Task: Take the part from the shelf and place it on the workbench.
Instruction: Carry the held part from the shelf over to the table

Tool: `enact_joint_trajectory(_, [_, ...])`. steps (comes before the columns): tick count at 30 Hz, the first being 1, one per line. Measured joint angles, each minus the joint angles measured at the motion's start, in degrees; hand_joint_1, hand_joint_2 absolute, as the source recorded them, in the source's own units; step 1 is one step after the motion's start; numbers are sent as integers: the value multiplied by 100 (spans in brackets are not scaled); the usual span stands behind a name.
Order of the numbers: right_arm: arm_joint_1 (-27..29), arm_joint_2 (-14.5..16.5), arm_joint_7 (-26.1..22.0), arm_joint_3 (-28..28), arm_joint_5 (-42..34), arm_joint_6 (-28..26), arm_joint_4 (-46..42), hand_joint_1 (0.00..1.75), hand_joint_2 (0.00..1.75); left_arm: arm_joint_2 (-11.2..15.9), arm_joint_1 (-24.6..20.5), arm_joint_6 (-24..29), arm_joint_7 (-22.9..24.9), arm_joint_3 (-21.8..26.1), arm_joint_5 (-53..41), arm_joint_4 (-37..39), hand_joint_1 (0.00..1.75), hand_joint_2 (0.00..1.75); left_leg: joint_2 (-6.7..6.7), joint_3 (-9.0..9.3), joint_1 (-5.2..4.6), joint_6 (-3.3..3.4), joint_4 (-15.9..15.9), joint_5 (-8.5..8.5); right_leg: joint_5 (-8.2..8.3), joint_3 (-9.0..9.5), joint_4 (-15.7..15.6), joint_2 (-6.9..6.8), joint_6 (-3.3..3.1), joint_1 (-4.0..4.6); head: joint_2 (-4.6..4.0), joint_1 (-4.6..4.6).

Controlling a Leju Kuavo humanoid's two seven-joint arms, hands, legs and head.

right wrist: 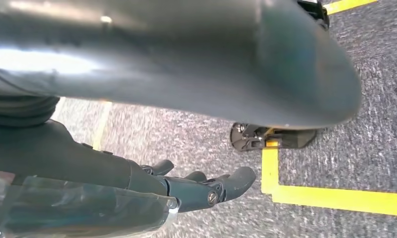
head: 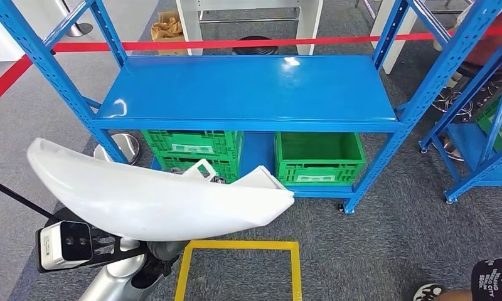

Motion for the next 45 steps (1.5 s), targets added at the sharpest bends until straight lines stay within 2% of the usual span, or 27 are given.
enact_joint_trajectory(2, [6, 3, 53, -77, -54, 16, 0, 0, 0, 25, 6, -71, 0, -35, -9, 9, 175, 175, -1, -200, 10, -25, 787, -422, 111, -149, 8, -19, -14, 5, -1, -8])
enact_joint_trajectory(3, [10, 4, 96, -104, -51, 21, 0, 0, 0, 41, 12, -111, 0, -50, -27, 14, 175, 175, -1, -211, 14, -26, 1004, -458, 158, -223, 12, -41, -14, 6, -1, -9])
enact_joint_trajectory(4, [15, 4, 138, -118, -27, 25, 0, 0, 0, 58, 17, -147, 0, -62, -49, 17, 175, 175, 3, -114, 17, -21, 998, -359, 199, -290, 15, -68, -12, 7, -1, -8])
enact_joint_trajectory(5, [19, 4, 172, -124, 10, 23, 0, 0, 0, 73, 19, -183, 0, -72, -74, 19, 175, 175, 17, 96, 18, -10, 768, -188, 234, -343, 16, -99, -5, 8, -1, -9])
enact_joint_trajectory(7, [25, 6, 206, -127, 97, 8, 0, 0, 0, 90, 9, -224, 0, -93, -105, 19, 175, 175, 178, 717, -7, 29, -85, 41, 290, -395, 19, -165, 27, 15, -1, -9])
enact_joint_trajectory(9, [31, 9, 212, -127, 160, -3, 0, 0, 0, 95, -18, -233, -2, -108, -114, 22, 175, 175, 317, 1128, -57, 85, -724, -7, 338, -402, 22, -250, 87, 24, -1, -8])
enact_joint_trajectory(10, [31, 11, 210, -127, 179, -4, 0, 0, 0, 98, -31, -233, -3, -111, -113, 27, 175, 175, 306, 1177, -79, 114, -839, -56, 362, -405, 20, -306, 124, 27, -1, -6])
enact_joint_trajectory(12, [21, 11, 206, -125, 200, -4, 0, 0, 0, 103, -43, -232, -5, -115, -114, 45, 175, 175, 190, 1142, -66, 194, -894, -23, 376, -411, 30, -382, 192, 22, -1, -5])
enact_joint_trajectory(14, [15, 11, 202, -124, 217, -3, 0, 0, 0, 103, -47, -232, -5, -117, -114, 62, 175, 175, 100, 1090, -34, 286, -920, 62, 149, -531, 315, -258, 249, 14, -1, 9])
enact_joint_trajectory(16, [19, 9, 198, -123, 227, -2, 0, 0, 0, 100, -49, -232, -5, -122, -113, 81, 175, 175, 8, 1005, -32, 334, -912, 140, -303, -837, 1081, -82, 288, 8, -1, 22])
enact_joint_trajectory(18, [33, 4, 212, -122, 235, -2, 0, 0, 0, 100, -44, -241, 1, -132, -113, 99, 175, 175, -97, 916, -47, 342, -885, 198, -565, -1050, 1728, -36, 296, 9, -1, 23])
enact_joint_trajectory(19, [40, 3, 228, -121, 241, -2, 0, 0, 0, 100, -42, -252, 13, -135, -113, 103, 175, 175, -156, 881, -52, 338, -864, 216, -534, -993, 1726, -26, 287, 9, -1, 23])
enact_joint_trajectory(20, [45, 2, 249, -117, 251, -2, 0, 0, 0, 100, -41, -267, 35, -136, -113, 104, 175, 175, -216, 855, -53, 331, -839, 227, -409, -815, 1476, -10, 269, 9, -1, 23])
enact_joint_trajectory(22, [45, -1, 284, -99, 277, -2, 0, 0, 0, 100, -38, -289, 84, -133, -117, 104, 175, 175, -326, 815, -52, 308, -785, 238, -133, -287, 600, 156, 227, -2, -1, 22])
enact_joint_trajectory(24, [44, -4, 312, -77, 313, 1, 0, 0, 0, 100, -30, -297, 112, -120, -129, 104, 175, 175, -415, 758, -50, 263, -731, 252, -43, -10, 87, 321, 195, 1, -1, 16])
enact_joint_trajectory(25, [50, -9, 326, -69, 333, 2, 0, 0, 0, 101, -19, -299, 122, -111, -140, 103, 175, 175, -455, 727, -44, 228, -722, 268, -63, 2, 56, 344, 181, 10, -1, 12])
enact_joint_trajectory(27, [66, -21, 340, -57, 358, 3, 0, 0, 0, 111, 13, -306, 140, -81, -155, 99, 175, 175, -518, 678, -28, 157, -709, 292, -14, -7, 50, 237, 127, 23, -1, 10])
enact_joint_trajectory(29, [67, -40, 340, -50, 370, 3, -1, 0, 0, 127, 41, -318, 149, -32, -158, 88, 175, 175, -381, 563, -24, 85, -527, 156, 28, -19, 29, 119, 61, 2, -1, -7])
enact_joint_trajectory(32, [84, -69, 336, -46, 375, 3, -2, 0, 0, 146, 71, -329, 155, 21, -158, 80, 175, 175, -108, 53, 16, -15, 552, -413, 61, -77, 25, -95, 20, -9, -1, -43])
enact_joint_trajectory(34, [101, -82, 337, -46, 378, 3, -2, 0, 0, 162, 110, -330, 156, 39, -159, 80, 175, 175, -72, -149, 53, -47, 1026, -537, 76, -111, 27, -253, 21, -10, -1, -45])
enact_joint_trajectory(35, [103, -85, 337, -43, 389, 3, -2, 0, 0, 169, 129, -330, 157, 52, -164, 79, 175, 175, -50, -68, 68, -52, 912, -436, 80, -115, 28, -327, 26, -11, -1, -44])
enact_joint_trajectory(36, [100, -88, 337, -35, 412, 3, -1, 0, 0, 174, 146, -330, 160, 72, -173, 71, 175, 175, 6, 136, 76, -48, 569, -261, 83, -112, 28, -394, 32, -11, -1, -44])
enact_joint_trajectory(38, [86, -104, 333, 1, 480, 3, -1, 0, 0, 175, 179, -330, 171, 131, -209, 19, 175, 175, 263, 626, 57, -16, -298, 34, 83, -99, 33, -507, 65, 8, -1, -44])
enact_joint_trajectory(40, [76, -145, 307, 51, 533, 13, -2, 0, 0, 169, 233, -332, 181, 203, -242, -65, 175, 175, 406, 822, 17, 46, -706, 105, 83, -95, 38, -608, 129, 33, -1, -40])
enact_joint_trajectory(42, [68, -183, 262, 87, 554, 34, -2, 0, 0, 164, 308, -343, 192, 274, -268, -143, 175, 175, 289, 797, -2, 127, -723, 124, 84, -86, 28, -722, 201, 30, -1, -38])
enact_joint_trajectory(43, [60, -198, 242, 97, 557, 44, -1, 0, 0, 162, 337, -351, 199, 300, -280, -178, 175, 175, 226, 792, 5, 171, -731, 149, 50, -91, 54, -696, 238, 18, -1, -35])
enact_joint_trajectory(45, [51, -218, 217, 109, 557, 55, -1, 0, 0, 146, 359, -367, 210, 332, -296, -228, 175, 175, 100, 784, 29, 261, -751, 212, -204, -228, 403, -429, 288, 0, -1, -21])
